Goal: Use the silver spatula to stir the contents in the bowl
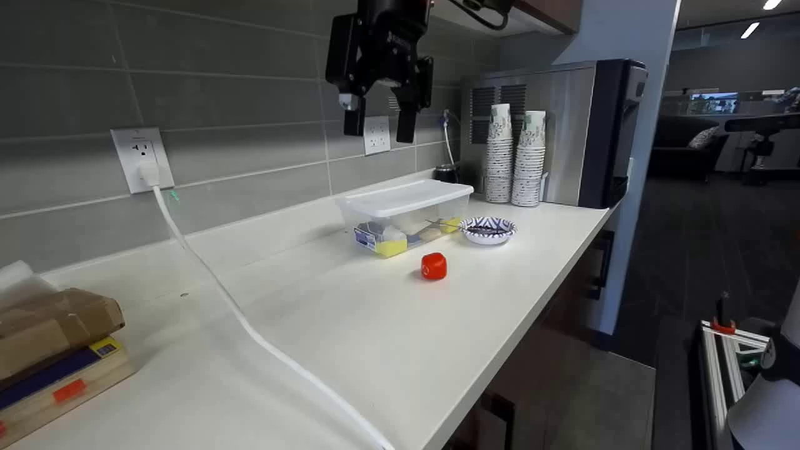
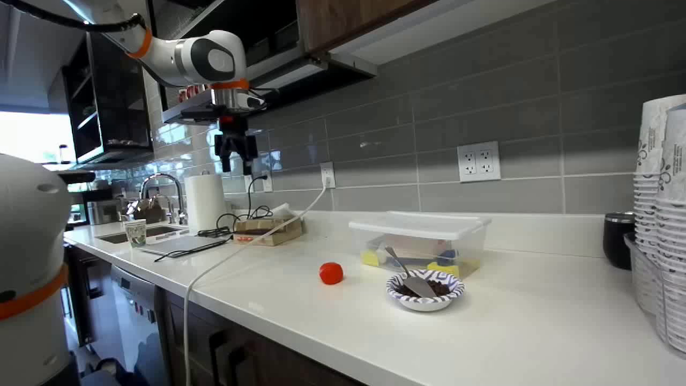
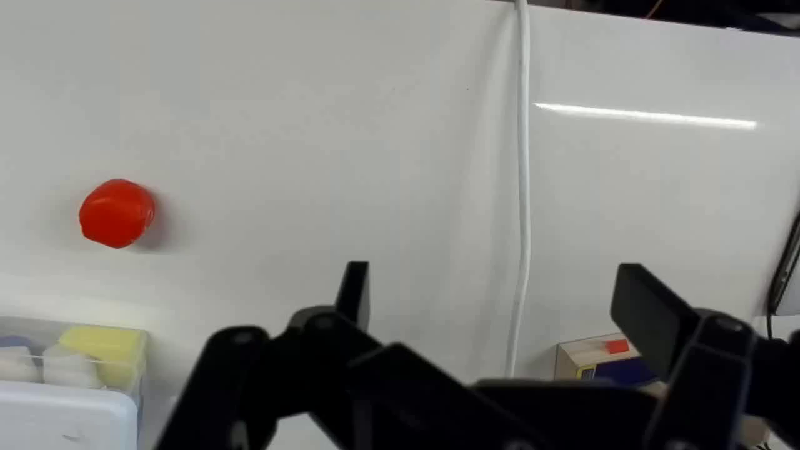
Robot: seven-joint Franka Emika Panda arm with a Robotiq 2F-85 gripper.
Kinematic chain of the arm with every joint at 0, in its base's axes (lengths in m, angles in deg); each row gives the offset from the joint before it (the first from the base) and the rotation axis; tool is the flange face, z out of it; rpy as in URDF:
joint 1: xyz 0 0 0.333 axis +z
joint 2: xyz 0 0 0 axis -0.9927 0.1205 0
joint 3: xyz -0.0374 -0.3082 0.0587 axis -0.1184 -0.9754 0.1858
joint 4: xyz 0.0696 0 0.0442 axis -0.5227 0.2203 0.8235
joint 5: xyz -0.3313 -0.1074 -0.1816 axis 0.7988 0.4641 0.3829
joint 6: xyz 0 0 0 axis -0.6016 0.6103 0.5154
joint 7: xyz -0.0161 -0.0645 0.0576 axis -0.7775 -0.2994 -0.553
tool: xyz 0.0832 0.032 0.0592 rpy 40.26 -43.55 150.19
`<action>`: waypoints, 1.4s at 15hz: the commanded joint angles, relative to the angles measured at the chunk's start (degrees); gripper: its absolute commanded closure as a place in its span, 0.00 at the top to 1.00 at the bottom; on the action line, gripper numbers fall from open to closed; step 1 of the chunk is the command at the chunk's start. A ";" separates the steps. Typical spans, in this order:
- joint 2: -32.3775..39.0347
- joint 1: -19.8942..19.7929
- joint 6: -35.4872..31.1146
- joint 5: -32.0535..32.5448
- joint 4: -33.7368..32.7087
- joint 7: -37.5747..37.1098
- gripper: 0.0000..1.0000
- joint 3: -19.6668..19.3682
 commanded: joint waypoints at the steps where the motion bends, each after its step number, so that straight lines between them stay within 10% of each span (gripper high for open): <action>1: 0.01 -0.11 0.18 -0.01 -0.16 0.01 1.00 0.07; 8: 2.24 -0.95 -5.94 6.05 -0.42 3.06 1.00 0.64; 21: 9.36 -11.63 -37.57 49.01 4.78 11.65 1.00 -6.27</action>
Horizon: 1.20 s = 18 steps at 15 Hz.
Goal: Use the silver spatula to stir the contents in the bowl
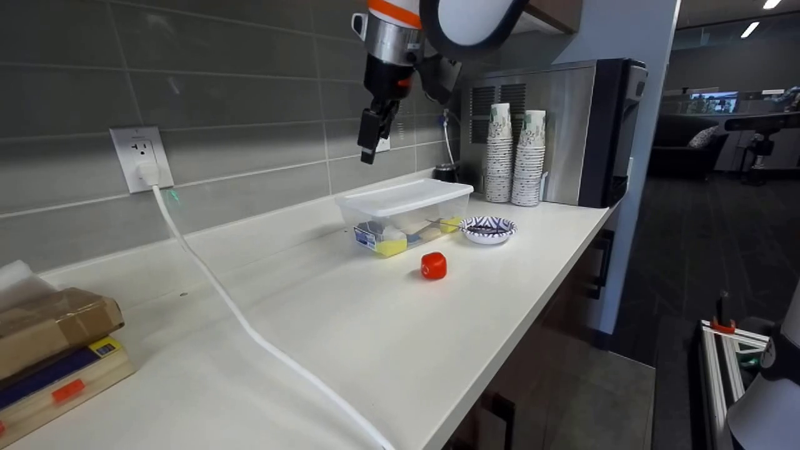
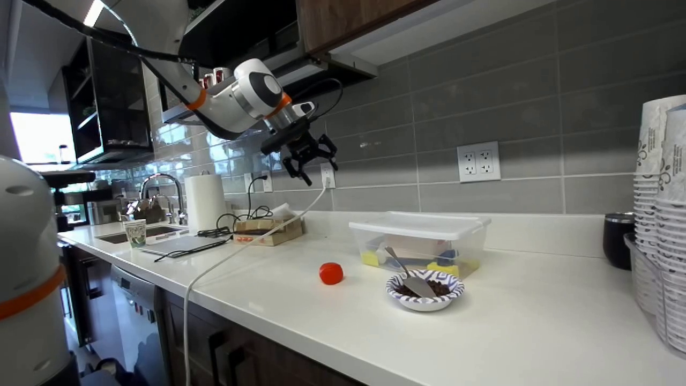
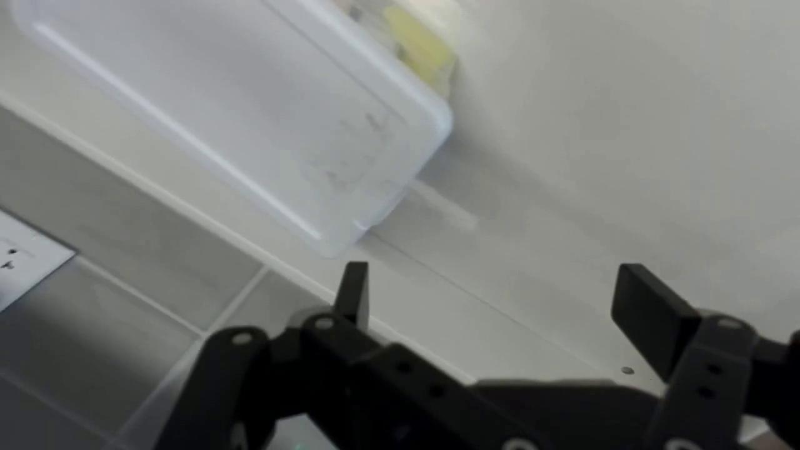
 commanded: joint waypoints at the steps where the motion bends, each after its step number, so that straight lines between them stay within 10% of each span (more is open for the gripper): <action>1: -3.08 -3.76 -5.68 12.37 3.45 0.24 1.00 -2.14; 18: -18.40 -9.19 -0.68 35.05 22.78 -10.00 1.00 -5.51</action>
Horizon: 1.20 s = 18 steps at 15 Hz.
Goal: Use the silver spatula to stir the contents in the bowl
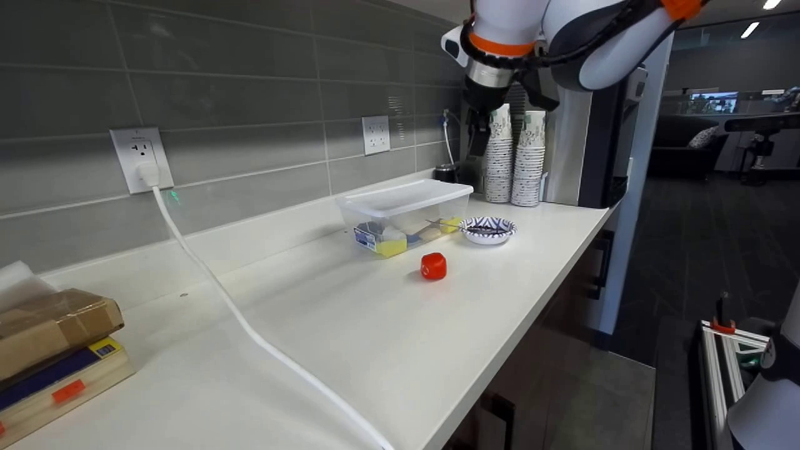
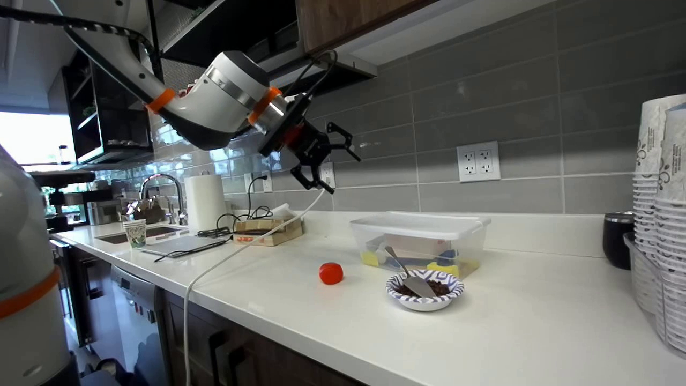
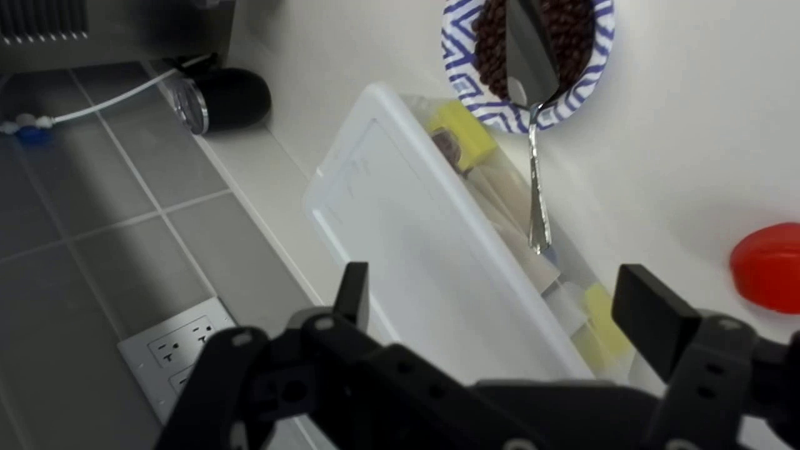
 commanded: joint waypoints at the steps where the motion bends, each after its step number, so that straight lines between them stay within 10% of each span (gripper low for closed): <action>1: -0.29 -0.96 -1.93 5.62 4.57 -9.08 1.00 0.16; 18: 22.42 -2.52 -6.99 50.63 -3.34 -63.00 1.00 1.89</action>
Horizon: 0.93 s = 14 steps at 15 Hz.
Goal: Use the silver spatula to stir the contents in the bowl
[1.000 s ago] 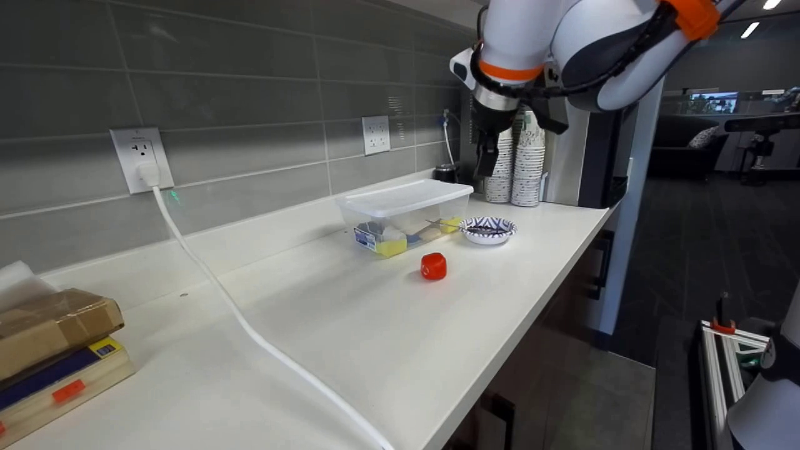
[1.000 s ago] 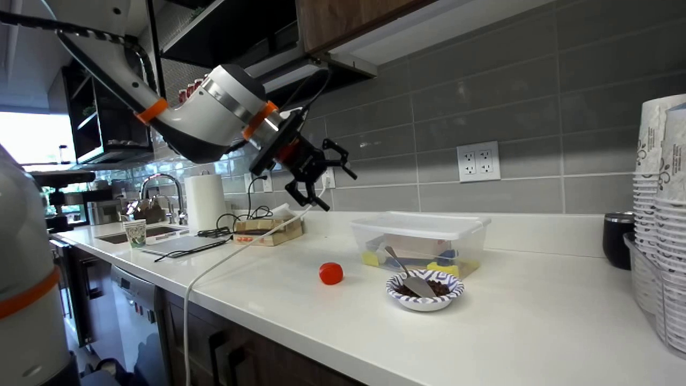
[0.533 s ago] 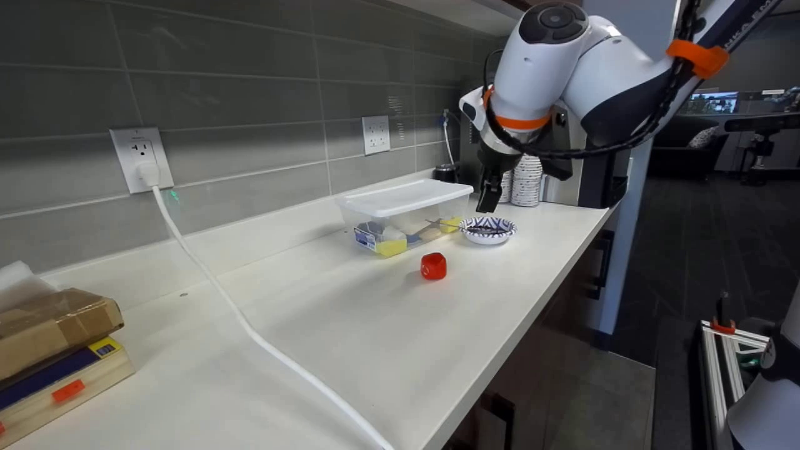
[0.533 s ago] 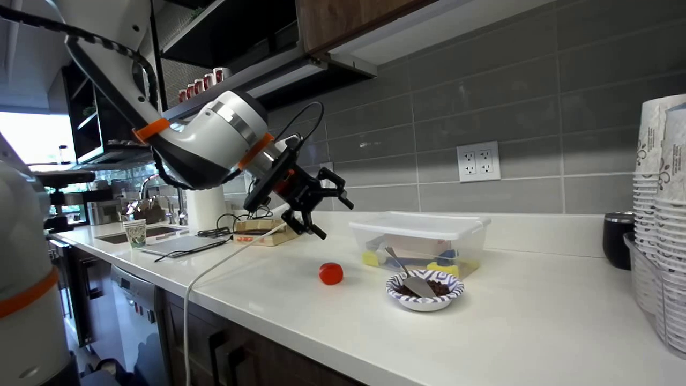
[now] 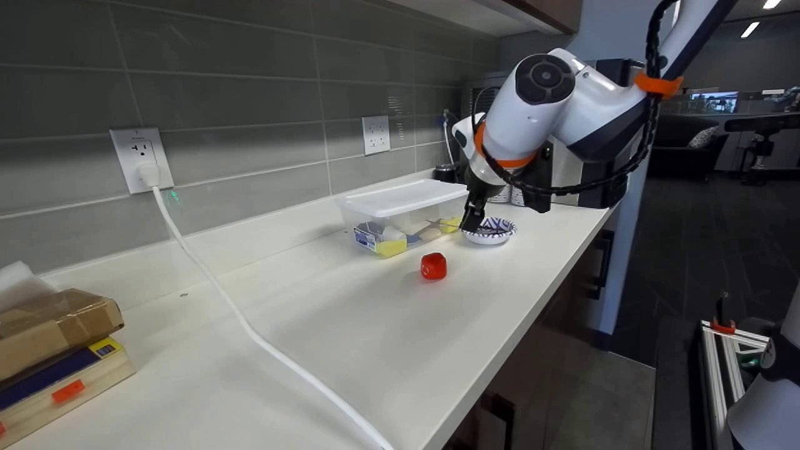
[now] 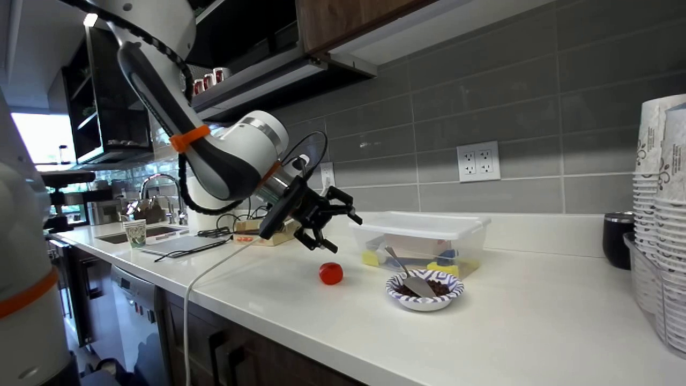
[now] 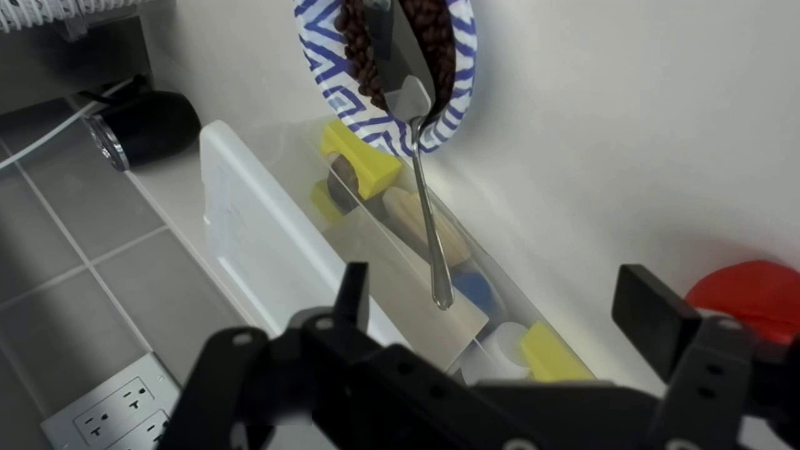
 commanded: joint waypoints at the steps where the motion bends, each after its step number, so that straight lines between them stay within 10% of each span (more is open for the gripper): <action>1: 7.81 0.90 1.56 8.72 -6.07 -11.27 1.00 0.71; 14: 25.05 1.57 9.10 16.53 -20.74 -21.74 1.00 0.48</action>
